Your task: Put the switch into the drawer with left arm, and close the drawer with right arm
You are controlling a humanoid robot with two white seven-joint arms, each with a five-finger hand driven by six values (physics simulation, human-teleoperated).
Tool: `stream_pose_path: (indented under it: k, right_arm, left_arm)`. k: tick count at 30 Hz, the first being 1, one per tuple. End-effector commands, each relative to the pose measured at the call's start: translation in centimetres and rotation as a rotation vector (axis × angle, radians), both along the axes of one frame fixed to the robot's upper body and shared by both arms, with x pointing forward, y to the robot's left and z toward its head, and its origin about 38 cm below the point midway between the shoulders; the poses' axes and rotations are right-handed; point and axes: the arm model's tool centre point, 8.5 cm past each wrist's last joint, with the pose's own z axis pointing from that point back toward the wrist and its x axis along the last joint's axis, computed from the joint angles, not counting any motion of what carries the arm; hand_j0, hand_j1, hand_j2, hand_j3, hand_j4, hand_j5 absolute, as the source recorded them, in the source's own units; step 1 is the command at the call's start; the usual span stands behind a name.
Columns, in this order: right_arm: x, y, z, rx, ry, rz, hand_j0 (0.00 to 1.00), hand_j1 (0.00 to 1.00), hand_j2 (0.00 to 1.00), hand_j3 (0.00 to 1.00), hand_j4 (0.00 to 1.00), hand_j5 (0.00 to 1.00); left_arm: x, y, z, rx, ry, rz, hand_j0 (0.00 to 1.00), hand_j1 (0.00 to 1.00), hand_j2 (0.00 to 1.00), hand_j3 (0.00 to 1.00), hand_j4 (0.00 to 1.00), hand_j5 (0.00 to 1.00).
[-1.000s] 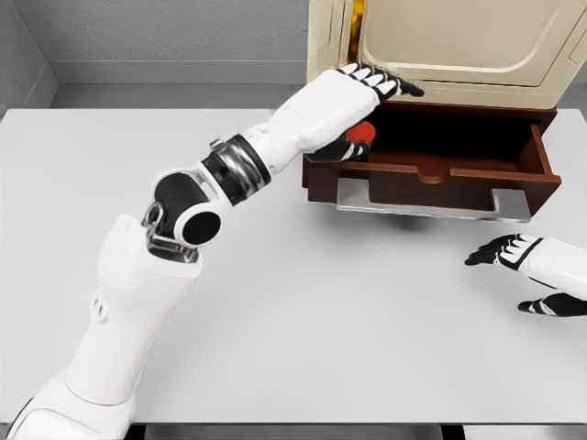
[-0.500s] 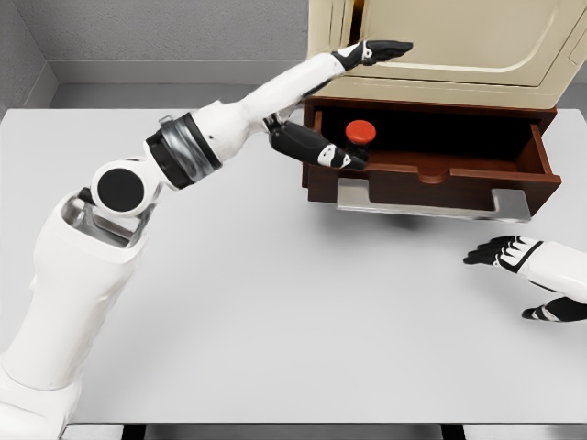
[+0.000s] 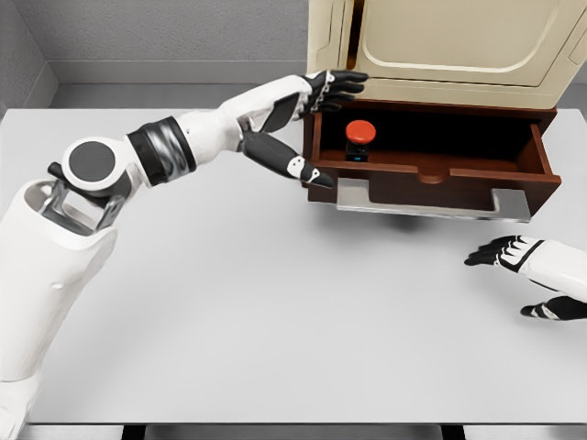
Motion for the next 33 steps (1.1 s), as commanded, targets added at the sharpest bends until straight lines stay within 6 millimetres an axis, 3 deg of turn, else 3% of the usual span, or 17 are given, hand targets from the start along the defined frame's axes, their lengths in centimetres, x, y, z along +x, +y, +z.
stream_pose_path:
  k: [1,10,22,28,33]
  right_arm:
    - [0.0,0.0,0.1,0.005,0.0,-0.002,0.85,0.85,0.85,0.85,0.85,0.85]
    - [0.0,0.2,0.2,0.01,-0.003,0.002,0.85,0.85,0.85,0.85,0.85,0.85]
    - [0.0,0.2,0.5,0.003,-0.002,0.009,0.83,0.83,0.83,0.83,0.83,0.83]
    - [0.0,0.2,0.5,0.001,-0.002,0.01,0.83,0.83,0.83,0.83,0.83,0.83]
    - [0.0,0.1,0.5,0.0,-0.002,0.008,0.83,0.83,0.83,0.83,0.83,0.83]
  left_arm:
    - [0.2,-0.1,-0.8,0.021,0.05,0.011,1.0,1.0,1.0,1.0,1.0,1.0]
    - [0.7,-0.8,-2.2,0.053,0.109,0.011,1.0,1.0,1.0,1.0,1.0,1.0]
    - [0.5,-3.1,-2.0,0.038,0.116,-0.031,1.0,1.0,1.0,1.0,1.0,1.0]
    - [0.7,-3.3,-1.2,0.037,0.097,-0.035,1.0,1.0,1.0,1.0,1.0,1.0]
    - [0.4,-4.8,-0.8,0.008,0.099,-0.024,1.0,1.0,1.0,1.0,1.0,1.0]
